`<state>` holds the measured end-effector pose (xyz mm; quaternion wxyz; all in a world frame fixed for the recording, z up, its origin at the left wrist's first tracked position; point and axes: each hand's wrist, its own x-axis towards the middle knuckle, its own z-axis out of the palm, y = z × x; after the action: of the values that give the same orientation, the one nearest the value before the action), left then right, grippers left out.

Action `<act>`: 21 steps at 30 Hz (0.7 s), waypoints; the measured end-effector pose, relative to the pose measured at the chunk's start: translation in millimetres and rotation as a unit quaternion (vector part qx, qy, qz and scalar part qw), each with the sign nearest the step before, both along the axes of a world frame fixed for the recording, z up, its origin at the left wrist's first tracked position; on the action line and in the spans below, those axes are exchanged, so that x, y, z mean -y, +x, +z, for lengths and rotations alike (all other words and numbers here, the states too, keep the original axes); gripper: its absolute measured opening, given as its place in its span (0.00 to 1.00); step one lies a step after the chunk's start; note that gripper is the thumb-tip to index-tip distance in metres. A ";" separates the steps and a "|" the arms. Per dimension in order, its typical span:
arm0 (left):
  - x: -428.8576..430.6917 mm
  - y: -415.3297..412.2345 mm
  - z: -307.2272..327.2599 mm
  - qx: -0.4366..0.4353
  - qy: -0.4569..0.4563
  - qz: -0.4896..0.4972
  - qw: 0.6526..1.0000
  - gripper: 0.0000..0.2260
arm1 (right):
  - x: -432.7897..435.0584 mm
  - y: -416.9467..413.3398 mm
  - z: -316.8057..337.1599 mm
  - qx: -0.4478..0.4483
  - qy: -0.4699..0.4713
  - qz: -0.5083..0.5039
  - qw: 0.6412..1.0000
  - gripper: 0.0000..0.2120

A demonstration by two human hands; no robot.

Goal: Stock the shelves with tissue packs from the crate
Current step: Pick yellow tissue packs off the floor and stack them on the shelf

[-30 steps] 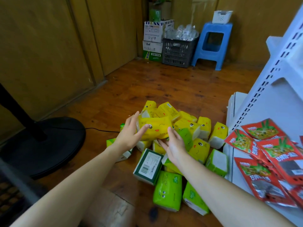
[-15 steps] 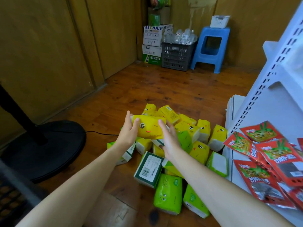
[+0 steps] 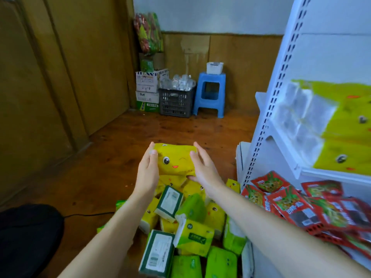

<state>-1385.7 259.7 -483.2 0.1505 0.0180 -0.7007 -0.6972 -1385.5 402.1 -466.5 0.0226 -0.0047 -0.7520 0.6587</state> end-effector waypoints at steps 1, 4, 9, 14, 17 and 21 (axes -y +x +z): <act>0.6 -3.0 13.0 0.001 0.013 -0.020 1.000 0.22 | -2.3 -3.3 15.7 -0.013 0.000 0.006 1.000 0.21; 10.1 -5.7 53.8 -0.041 -0.009 -0.079 0.996 0.30 | -2.0 -9.6 63.3 -0.049 -0.031 0.028 0.998 0.23; 11.7 3.6 124.5 -0.148 -0.089 -0.041 0.984 0.11 | -0.6 -16.0 128.6 -0.137 -0.005 0.071 0.988 0.35; -22.4 15.3 196.9 -0.212 -0.101 -0.042 0.971 0.08 | -33.1 -6.3 198.9 -0.205 -0.012 0.066 0.976 0.33; -67.7 18.1 238.3 -0.246 -0.101 -0.081 0.960 0.10 | -84.0 8.0 239.9 -0.232 -0.010 0.042 0.972 0.26; -159.9 26.4 274.8 -0.303 -0.114 -0.153 0.934 0.12 | -183.3 40.2 282.3 -0.246 -0.021 -0.008 0.969 0.19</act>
<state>-1359.4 419.7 -208.4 0.2483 -0.3182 -0.6909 -0.5998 -1345.3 585.3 -184.1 0.2119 0.1515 -0.7094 0.6549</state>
